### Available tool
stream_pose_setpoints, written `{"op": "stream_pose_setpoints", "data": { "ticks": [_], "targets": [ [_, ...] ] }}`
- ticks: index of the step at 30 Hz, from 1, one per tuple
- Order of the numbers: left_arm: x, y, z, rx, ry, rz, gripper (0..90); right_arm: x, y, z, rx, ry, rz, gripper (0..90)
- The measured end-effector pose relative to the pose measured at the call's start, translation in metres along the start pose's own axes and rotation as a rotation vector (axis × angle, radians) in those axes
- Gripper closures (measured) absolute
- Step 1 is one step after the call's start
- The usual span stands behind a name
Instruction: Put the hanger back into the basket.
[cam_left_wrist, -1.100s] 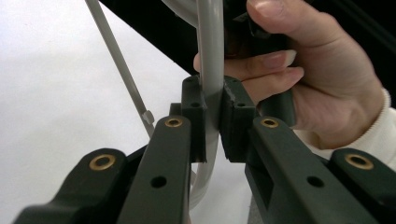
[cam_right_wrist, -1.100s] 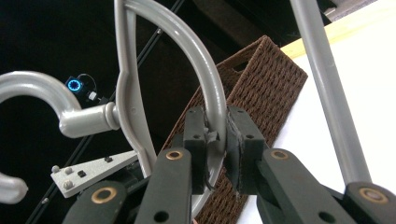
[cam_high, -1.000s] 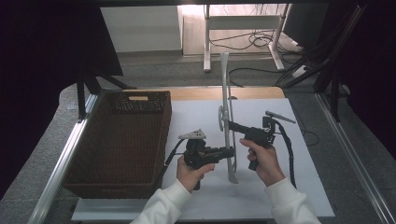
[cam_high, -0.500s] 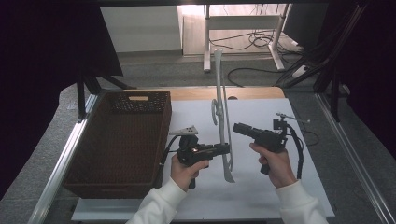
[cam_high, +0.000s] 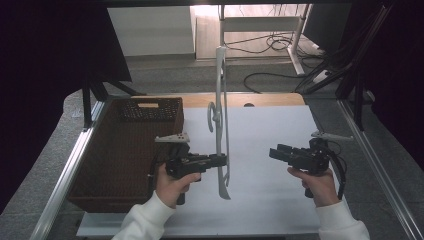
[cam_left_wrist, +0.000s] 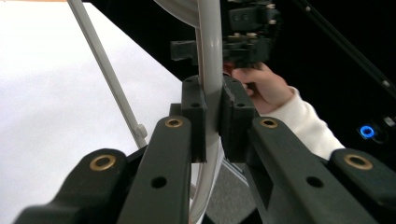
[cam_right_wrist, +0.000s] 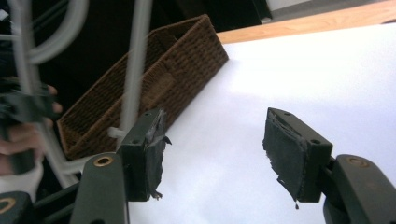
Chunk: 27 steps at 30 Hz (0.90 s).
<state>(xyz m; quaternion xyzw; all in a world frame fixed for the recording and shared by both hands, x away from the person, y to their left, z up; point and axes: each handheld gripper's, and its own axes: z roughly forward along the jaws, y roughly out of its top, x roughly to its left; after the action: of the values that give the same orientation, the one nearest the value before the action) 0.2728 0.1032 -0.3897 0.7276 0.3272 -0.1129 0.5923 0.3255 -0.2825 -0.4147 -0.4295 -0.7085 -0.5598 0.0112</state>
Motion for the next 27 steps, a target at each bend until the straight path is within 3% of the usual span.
{"op": "stream_pose_setpoints", "data": {
  "ticks": [3,14,20,27],
  "targets": [
    [-0.002,0.001,-0.017,0.017,0.000,0.019,81.9,0.000,-0.002,0.003,0.019,-0.028,-0.023,39.5],
    [0.001,0.013,-0.072,0.079,0.038,0.072,81.9,-0.005,-0.006,0.010,0.048,-0.059,-0.015,38.8],
    [0.006,0.022,-0.095,0.139,0.058,0.095,81.9,-0.009,-0.008,0.010,0.060,-0.078,-0.002,38.5],
    [0.015,0.028,-0.119,0.169,0.075,0.102,81.9,-0.010,-0.009,0.012,0.061,-0.075,0.003,37.8]
  ]
}}
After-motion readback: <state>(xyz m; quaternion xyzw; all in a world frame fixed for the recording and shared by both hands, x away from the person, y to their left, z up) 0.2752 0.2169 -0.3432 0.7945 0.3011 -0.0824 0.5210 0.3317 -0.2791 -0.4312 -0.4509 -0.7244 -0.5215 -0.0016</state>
